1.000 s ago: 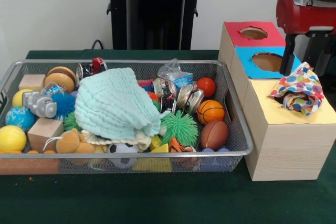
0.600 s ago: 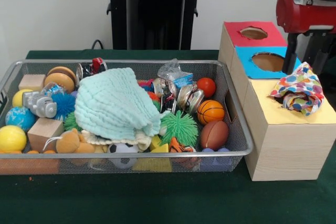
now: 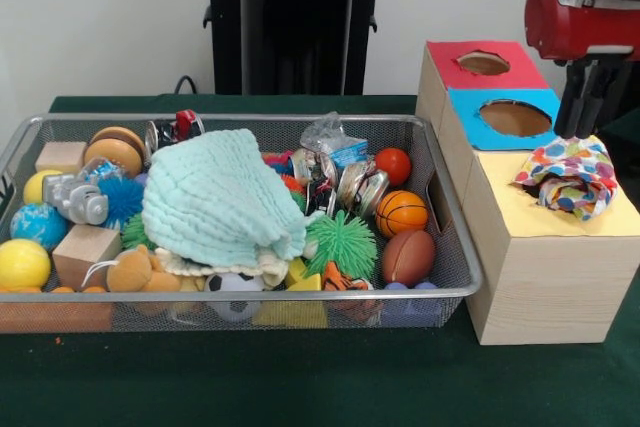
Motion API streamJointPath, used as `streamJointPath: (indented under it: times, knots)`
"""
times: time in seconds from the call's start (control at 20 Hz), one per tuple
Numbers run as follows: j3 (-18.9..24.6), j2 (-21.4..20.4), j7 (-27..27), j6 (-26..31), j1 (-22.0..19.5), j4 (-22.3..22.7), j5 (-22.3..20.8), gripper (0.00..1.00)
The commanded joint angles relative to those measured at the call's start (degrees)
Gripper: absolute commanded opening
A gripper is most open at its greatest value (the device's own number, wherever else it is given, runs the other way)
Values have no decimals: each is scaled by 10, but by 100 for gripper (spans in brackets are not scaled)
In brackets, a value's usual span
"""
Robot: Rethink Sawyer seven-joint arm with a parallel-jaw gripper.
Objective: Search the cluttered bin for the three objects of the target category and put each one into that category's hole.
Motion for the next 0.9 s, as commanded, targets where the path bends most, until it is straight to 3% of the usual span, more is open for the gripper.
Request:
streamJointPath:
  times: [0.05, 0.2, 0.5, 0.9]
  knots:
    - [40, 58, 40, 1, -17, 39, -6, 0]
    - [41, 90, 44, -38, -17, 39, -13, 0]
    - [30, 133, 53, -28, -10, 12, -20, 0]
    - [65, 171, 39, -49, -30, 16, 13, 0]
